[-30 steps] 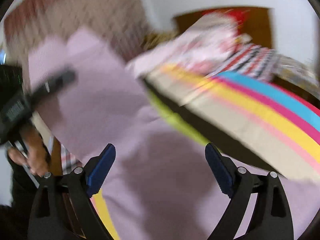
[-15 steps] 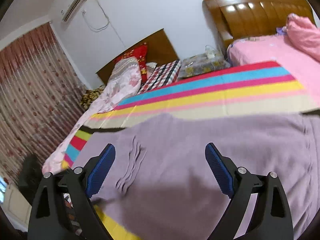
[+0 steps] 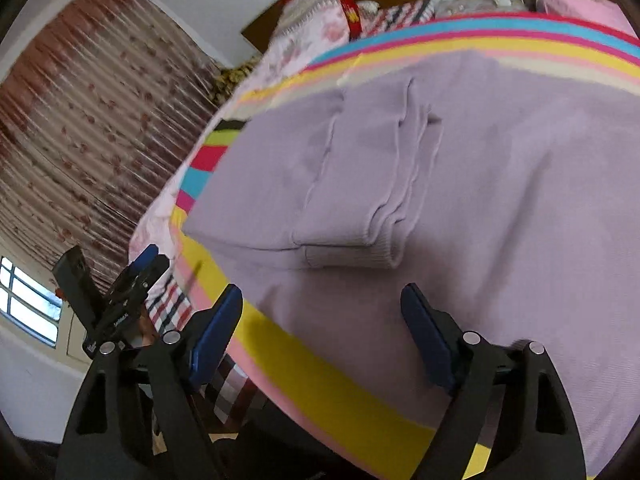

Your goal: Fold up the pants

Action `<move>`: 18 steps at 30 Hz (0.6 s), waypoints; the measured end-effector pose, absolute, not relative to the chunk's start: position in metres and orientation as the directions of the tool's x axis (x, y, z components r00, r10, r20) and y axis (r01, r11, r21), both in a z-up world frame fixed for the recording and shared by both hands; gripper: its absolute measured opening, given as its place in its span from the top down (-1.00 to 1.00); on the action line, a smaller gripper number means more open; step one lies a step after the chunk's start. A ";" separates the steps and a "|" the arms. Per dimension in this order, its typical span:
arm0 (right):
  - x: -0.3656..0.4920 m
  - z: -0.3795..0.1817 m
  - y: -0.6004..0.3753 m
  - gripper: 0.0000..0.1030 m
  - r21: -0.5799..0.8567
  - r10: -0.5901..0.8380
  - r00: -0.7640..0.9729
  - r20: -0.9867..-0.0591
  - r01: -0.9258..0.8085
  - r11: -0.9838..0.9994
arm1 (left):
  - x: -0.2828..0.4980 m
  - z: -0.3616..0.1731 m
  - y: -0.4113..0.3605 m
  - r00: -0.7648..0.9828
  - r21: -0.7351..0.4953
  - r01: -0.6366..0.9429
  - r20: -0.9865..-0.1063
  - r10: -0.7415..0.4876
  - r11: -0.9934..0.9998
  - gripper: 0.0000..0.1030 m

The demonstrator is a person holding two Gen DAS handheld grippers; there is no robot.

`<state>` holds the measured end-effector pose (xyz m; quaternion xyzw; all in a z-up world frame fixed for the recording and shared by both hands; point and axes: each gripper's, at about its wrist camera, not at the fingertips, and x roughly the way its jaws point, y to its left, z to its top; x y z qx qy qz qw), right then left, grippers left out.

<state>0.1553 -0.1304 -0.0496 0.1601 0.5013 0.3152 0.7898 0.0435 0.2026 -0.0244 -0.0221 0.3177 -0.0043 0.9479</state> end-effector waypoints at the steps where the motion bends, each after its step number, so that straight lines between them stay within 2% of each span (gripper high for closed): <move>1: 0.154 -0.050 -0.128 -0.55 0.567 0.661 0.294 -0.690 -0.347 0.747 | 0.044 -0.030 0.204 0.794 -0.050 -0.010 -0.607 -0.022 0.999 -0.96; 5: 0.172 -0.047 -0.126 -0.49 0.580 0.645 0.324 -0.693 -0.282 0.764 | 0.045 -0.038 0.207 0.792 -0.074 0.015 -0.608 -0.057 0.997 -0.96; 7: 0.177 -0.046 -0.130 -0.28 0.585 0.637 0.330 -0.697 -0.253 0.771 | 0.047 -0.041 0.204 0.792 -0.070 0.027 -0.608 -0.064 0.997 -0.96; 9: 0.182 -0.051 -0.132 0.15 0.606 0.644 0.326 -0.692 -0.220 0.764 | 0.051 -0.045 0.203 0.789 -0.066 0.028 -0.612 -0.063 0.997 -0.96; 11: 0.183 -0.056 -0.132 0.28 0.620 0.649 0.316 -0.692 -0.201 0.759 | 0.055 -0.048 0.207 0.788 -0.067 0.017 -0.613 -0.055 0.998 -0.96; 13: 0.182 -0.056 -0.135 0.63 0.625 0.650 0.333 -0.683 -0.195 0.756 | 0.057 -0.048 0.214 0.790 -0.082 0.013 -0.610 -0.060 0.997 -0.96; 14: 0.181 -0.053 -0.136 0.71 0.623 0.650 0.353 -0.673 -0.205 0.755 | 0.059 -0.047 0.217 0.791 -0.092 0.006 -0.608 -0.061 0.996 -0.96; 18: 0.177 -0.025 -0.130 0.73 0.613 0.657 0.430 -0.619 -0.259 0.746 | 0.068 -0.045 0.223 0.789 -0.098 -0.009 -0.612 -0.053 0.995 -0.96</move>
